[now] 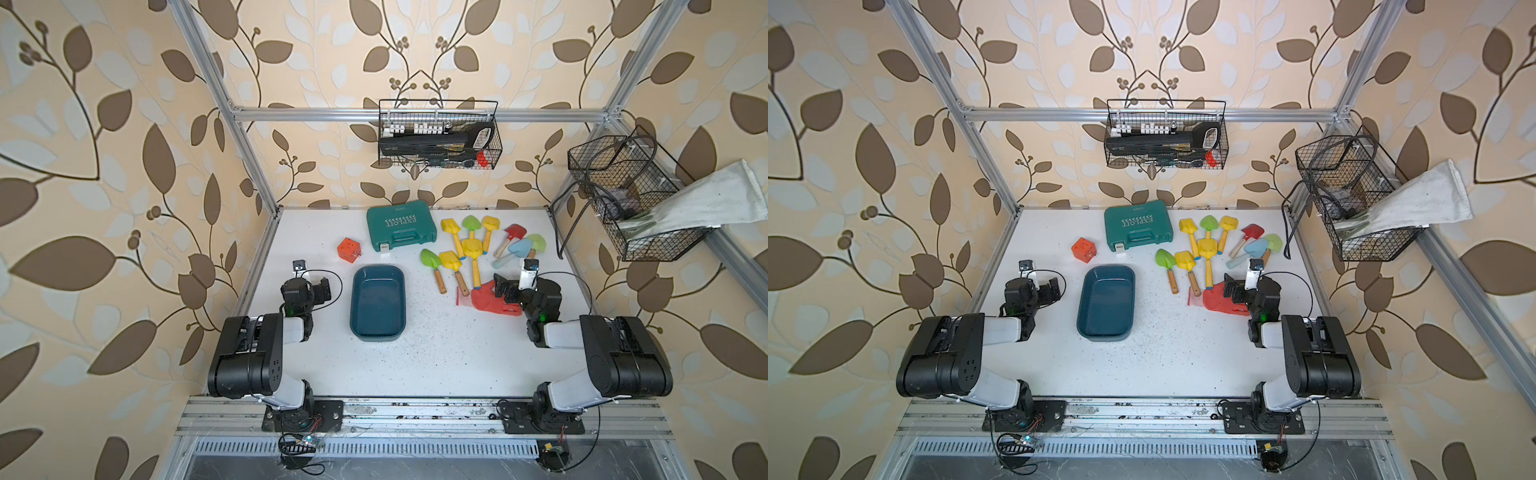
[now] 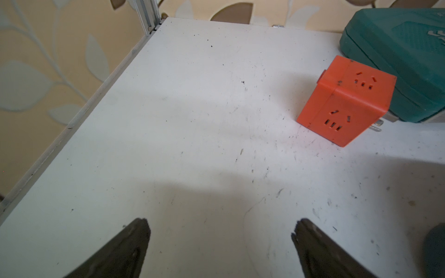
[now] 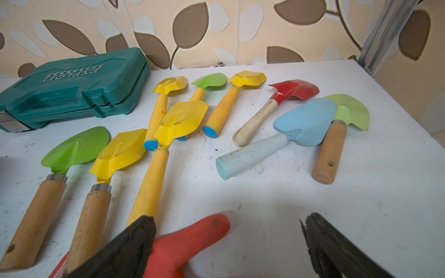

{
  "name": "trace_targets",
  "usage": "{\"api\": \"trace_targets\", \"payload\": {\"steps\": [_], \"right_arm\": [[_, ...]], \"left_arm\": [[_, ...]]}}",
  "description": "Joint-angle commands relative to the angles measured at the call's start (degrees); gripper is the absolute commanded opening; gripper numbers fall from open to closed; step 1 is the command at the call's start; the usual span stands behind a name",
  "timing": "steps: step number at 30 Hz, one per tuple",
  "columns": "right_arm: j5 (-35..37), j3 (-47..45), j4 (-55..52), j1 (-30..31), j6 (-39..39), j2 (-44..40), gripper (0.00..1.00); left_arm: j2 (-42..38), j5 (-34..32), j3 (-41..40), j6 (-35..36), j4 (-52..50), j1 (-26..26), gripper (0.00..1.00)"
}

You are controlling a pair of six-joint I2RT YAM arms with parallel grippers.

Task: Take the shovel out of the storage box
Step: Reset both arms

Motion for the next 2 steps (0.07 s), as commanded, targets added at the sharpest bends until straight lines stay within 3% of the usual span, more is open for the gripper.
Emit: {"api": "trace_targets", "payload": {"steps": [1,2], "right_arm": [[-0.4,1.3,-0.2,0.2,-0.7,0.2,0.99],[-0.4,1.3,-0.2,0.2,-0.7,0.2,1.0]], "left_arm": [[-0.3,1.6,1.4,-0.6,0.9,0.5,0.99],[-0.4,1.6,1.3,-0.6,0.9,0.5,0.99]]}}
